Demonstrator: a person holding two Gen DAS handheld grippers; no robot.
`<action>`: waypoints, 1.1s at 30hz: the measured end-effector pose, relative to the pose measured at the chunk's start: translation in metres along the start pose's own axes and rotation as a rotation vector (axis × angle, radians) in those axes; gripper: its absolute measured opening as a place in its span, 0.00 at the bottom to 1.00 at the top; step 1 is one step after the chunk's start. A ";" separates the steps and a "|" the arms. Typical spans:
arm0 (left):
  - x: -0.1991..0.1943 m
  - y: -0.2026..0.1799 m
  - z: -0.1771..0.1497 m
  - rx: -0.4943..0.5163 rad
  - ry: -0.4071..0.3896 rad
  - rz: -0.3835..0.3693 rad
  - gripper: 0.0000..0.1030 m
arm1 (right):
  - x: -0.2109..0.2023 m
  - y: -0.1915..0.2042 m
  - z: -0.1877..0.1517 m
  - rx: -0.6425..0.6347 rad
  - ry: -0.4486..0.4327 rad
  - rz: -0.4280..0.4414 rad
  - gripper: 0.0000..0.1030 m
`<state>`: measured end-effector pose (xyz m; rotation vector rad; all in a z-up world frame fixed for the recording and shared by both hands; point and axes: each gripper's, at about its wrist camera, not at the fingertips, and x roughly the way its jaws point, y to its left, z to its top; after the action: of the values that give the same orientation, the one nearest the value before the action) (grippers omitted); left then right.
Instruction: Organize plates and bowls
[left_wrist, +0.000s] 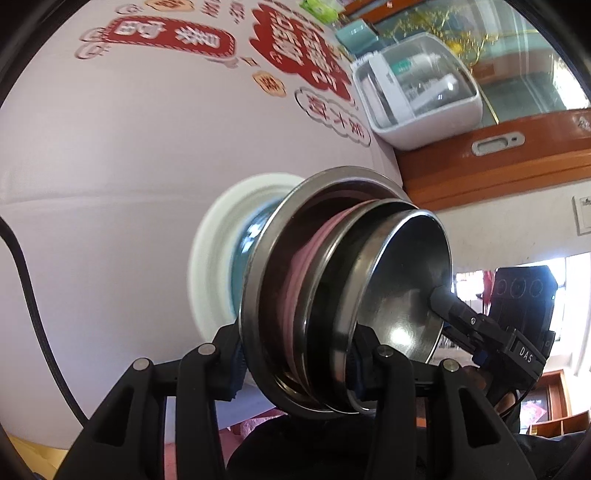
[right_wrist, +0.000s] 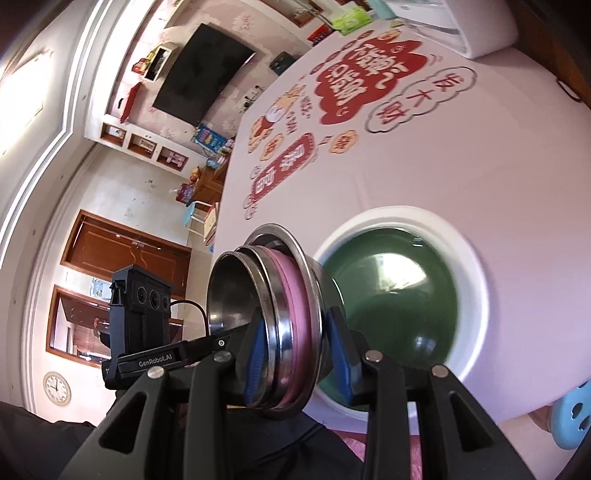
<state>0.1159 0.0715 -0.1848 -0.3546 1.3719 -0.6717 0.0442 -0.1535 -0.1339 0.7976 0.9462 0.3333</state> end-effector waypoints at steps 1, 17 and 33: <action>0.005 -0.002 0.001 0.003 0.015 0.003 0.39 | -0.002 -0.004 0.001 0.006 0.003 -0.006 0.32; 0.066 -0.027 0.004 -0.018 0.129 0.031 0.40 | -0.011 -0.062 0.013 0.071 0.092 -0.032 0.32; 0.068 -0.021 0.005 -0.053 0.127 0.088 0.46 | 0.012 -0.083 0.027 0.072 0.201 0.006 0.32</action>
<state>0.1193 0.0123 -0.2246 -0.2962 1.5199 -0.5942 0.0666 -0.2152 -0.1927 0.8436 1.1499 0.3915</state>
